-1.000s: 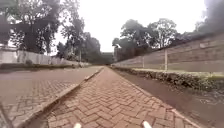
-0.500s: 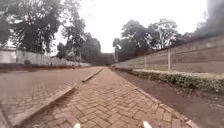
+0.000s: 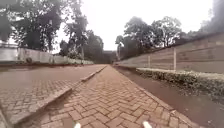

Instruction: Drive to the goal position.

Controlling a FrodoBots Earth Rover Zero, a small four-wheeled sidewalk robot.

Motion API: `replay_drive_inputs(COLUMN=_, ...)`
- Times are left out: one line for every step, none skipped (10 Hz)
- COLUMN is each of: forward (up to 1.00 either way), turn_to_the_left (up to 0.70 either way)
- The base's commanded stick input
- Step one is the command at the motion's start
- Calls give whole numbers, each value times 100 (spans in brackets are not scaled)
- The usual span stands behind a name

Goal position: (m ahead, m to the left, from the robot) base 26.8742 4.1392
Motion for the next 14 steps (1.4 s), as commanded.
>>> replay_drive_inputs(forward=50, turn_to_the_left=14)
replay_drive_inputs(forward=50, turn_to_the_left=6)
replay_drive_inputs(forward=50, turn_to_the_left=7)
replay_drive_inputs(forward=50, turn_to_the_left=9)
replay_drive_inputs(forward=50, turn_to_the_left=9)
replay_drive_inputs(forward=50, turn_to_the_left=10)
replay_drive_inputs(forward=50, turn_to_the_left=10)
replay_drive_inputs(forward=50, turn_to_the_left=10)
replay_drive_inputs(forward=50, turn_to_the_left=7)
replay_drive_inputs(forward=50, turn_to_the_left=8)
replay_drive_inputs(forward=50, turn_to_the_left=10)
replay_drive_inputs(forward=50, turn_to_the_left=9)
replay_drive_inputs(forward=50, turn_to_the_left=2)
replay_drive_inputs(forward=50, turn_to_the_left=13)
